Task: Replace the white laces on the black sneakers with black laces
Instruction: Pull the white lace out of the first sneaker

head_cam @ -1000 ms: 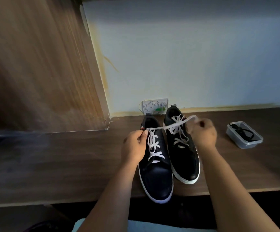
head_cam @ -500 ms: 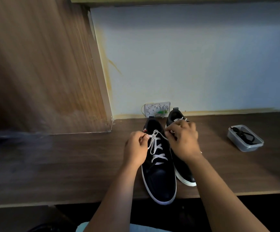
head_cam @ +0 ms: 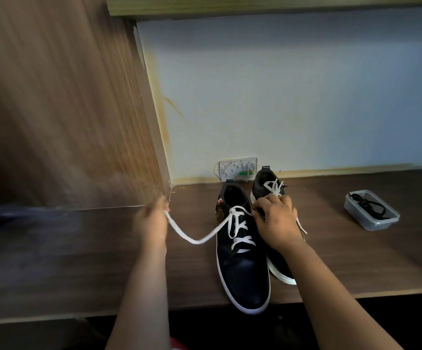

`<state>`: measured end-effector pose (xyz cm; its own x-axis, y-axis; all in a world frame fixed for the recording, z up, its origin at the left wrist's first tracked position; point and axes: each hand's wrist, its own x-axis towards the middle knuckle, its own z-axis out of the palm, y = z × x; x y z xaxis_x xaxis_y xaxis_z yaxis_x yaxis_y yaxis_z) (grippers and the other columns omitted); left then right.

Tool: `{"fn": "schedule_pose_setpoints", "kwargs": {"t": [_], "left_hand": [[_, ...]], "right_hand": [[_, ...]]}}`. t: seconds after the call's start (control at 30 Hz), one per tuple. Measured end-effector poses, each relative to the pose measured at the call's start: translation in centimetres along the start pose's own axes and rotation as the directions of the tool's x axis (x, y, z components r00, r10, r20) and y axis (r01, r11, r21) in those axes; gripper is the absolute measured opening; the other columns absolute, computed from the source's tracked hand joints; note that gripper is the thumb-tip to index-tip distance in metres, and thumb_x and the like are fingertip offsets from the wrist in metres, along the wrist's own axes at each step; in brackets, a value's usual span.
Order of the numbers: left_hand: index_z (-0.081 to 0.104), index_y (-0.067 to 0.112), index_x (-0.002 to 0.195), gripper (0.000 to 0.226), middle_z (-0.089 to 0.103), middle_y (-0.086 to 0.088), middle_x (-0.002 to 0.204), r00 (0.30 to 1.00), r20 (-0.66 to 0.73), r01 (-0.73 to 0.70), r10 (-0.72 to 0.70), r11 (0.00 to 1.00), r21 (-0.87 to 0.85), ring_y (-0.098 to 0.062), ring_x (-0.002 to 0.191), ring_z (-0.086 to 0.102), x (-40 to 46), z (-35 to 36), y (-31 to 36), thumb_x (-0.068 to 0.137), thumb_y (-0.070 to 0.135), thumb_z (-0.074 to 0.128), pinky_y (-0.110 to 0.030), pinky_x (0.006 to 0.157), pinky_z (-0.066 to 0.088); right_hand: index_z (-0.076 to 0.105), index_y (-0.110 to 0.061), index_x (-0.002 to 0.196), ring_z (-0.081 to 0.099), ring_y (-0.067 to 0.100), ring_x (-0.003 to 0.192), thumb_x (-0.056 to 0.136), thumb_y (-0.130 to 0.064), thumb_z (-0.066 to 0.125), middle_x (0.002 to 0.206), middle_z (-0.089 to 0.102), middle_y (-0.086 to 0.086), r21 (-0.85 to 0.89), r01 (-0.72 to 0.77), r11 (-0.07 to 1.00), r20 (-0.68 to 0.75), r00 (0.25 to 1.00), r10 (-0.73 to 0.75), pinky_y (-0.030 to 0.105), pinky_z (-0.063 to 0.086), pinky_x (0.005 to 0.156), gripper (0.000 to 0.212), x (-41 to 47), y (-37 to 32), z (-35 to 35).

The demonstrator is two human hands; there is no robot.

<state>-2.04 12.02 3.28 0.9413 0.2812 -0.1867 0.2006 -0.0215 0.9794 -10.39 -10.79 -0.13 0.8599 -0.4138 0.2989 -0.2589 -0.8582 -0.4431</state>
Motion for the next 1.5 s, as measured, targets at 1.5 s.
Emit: {"fn": "schedule_pose_setpoints", "kwargs": {"t": [1.5], "left_hand": [[0.065,0.012,0.075,0.032,0.067,0.001,0.069,0.83,0.556,-0.213,0.04,0.944,0.25,-0.013,0.058,0.052,-2.1,3.1,-2.0,0.093,0.037,0.06,-0.024,0.056,0.038]], "right_hand": [[0.066,-0.02,0.09,0.064,0.014,0.092,0.092,-0.016,0.06,0.082,0.069,-0.005,0.571,0.029,0.82,0.115,0.987,-0.115,0.033,0.047,0.081,0.008,-0.2,-2.9,-4.0]]}}
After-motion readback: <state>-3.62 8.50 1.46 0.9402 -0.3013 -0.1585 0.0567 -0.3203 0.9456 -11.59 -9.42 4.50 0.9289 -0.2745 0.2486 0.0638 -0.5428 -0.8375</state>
